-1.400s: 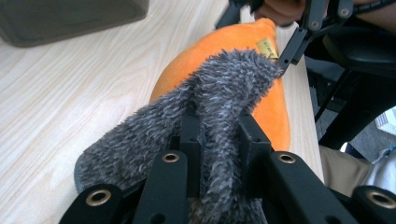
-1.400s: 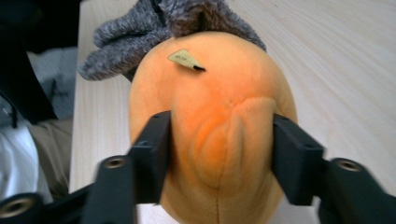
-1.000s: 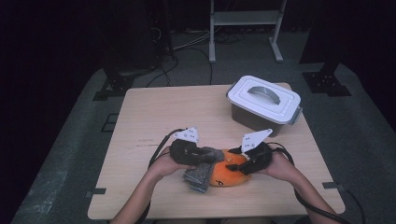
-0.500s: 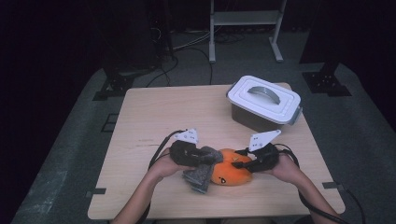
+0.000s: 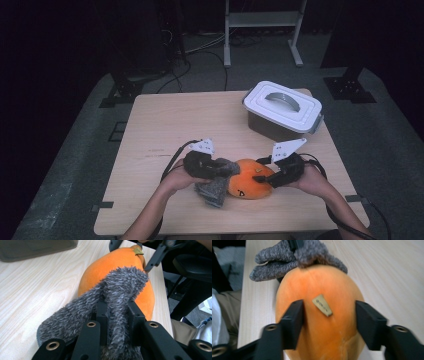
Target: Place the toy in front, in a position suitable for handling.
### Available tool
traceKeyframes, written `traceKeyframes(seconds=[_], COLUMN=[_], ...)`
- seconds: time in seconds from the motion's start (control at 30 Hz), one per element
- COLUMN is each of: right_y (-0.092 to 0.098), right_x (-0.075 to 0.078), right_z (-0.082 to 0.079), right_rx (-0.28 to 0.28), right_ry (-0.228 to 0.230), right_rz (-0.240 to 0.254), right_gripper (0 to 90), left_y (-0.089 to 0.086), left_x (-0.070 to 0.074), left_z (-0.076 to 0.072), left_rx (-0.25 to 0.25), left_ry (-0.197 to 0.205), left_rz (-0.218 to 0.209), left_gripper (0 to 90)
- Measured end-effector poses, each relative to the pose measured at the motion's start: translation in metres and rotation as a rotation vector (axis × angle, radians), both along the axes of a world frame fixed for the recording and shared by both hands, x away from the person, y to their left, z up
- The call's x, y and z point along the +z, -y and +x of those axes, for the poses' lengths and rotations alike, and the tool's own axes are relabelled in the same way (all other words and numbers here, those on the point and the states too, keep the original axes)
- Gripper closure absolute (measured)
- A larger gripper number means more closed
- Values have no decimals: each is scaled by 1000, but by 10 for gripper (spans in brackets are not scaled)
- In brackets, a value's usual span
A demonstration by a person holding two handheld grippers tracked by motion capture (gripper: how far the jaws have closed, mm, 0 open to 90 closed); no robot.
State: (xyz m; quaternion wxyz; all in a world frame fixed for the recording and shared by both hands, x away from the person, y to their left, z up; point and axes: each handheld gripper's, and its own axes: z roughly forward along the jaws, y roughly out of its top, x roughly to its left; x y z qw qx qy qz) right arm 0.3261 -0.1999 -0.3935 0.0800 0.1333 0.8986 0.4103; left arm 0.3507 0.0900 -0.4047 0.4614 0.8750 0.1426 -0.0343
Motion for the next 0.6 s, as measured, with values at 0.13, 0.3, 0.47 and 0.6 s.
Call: traceKeyframes(seconds=[0.13, 0.3, 0.47, 0.6], right_y=[-14, -29, -30, -28], right_x=[9, 6, -4, -3], right_z=[4, 10, 11, 8], right_rx=[45, 77, 78, 68], right_ry=[29, 9, -32, -17], right_rz=[-43, -92, -88, -74], right_gripper=[311, 284, 465, 613], left_y=[2, 1, -1, -3], left_x=[1, 1, -4, -3], left_z=[0, 0, 0, 1], left_rx=[-5, -4, 1, 7], left_ry=[6, 6, -12, -18], left_rz=[1, 9, -10, -24], left_gripper=[755, 756, 756, 756])
